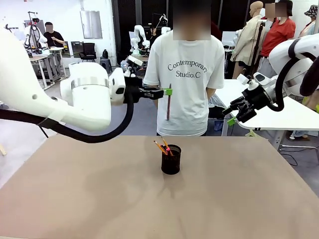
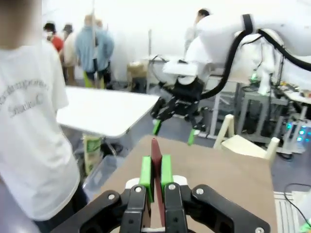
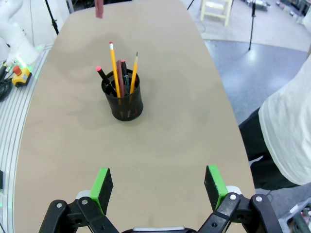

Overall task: Place the pens into the pen holder.
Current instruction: Pick up a writing instrument from the table and place it into the Pen holder.

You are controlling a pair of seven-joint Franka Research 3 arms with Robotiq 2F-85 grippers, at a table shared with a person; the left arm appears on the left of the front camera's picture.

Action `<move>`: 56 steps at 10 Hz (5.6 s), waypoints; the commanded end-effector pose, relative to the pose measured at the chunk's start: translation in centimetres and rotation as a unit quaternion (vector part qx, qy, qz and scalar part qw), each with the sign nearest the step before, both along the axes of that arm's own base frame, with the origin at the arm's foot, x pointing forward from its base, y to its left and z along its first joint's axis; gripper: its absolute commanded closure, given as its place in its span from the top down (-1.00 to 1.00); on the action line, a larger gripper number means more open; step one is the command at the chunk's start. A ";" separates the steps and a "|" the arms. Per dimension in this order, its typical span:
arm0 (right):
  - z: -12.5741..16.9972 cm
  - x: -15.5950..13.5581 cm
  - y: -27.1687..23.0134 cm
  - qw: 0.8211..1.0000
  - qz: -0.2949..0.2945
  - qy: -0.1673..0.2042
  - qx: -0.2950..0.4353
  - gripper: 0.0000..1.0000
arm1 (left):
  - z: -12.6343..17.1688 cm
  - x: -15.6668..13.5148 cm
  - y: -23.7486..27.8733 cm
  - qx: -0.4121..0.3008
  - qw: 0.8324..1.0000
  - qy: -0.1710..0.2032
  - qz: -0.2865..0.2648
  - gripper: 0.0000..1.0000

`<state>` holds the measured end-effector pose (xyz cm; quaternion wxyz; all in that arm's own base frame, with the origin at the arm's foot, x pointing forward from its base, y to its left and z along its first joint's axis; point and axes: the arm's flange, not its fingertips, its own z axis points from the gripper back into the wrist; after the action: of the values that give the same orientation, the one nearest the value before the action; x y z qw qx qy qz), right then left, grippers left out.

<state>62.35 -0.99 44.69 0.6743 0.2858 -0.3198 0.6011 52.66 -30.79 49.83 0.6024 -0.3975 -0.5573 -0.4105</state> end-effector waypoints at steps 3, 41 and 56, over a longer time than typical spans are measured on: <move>0.2 0.1 0.1 1.000 -0.003 -0.005 0.002 1.00 | -6.7 -0.7 -1.7 -0.031 0.998 -0.007 -0.053 -1.00; 0.2 0.1 0.1 1.000 -0.003 -0.005 0.002 1.00 | -11.1 2.4 4.5 0.044 0.980 -0.056 -0.187 1.00; 0.2 0.1 0.1 1.000 -0.003 -0.005 0.002 1.00 | -0.3 3.0 23.5 0.316 0.939 0.000 -0.133 1.00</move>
<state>62.35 -1.00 44.69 0.6743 0.2858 -0.3199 0.6011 55.85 -7.13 49.26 0.6296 -0.2673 -0.3472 -0.6416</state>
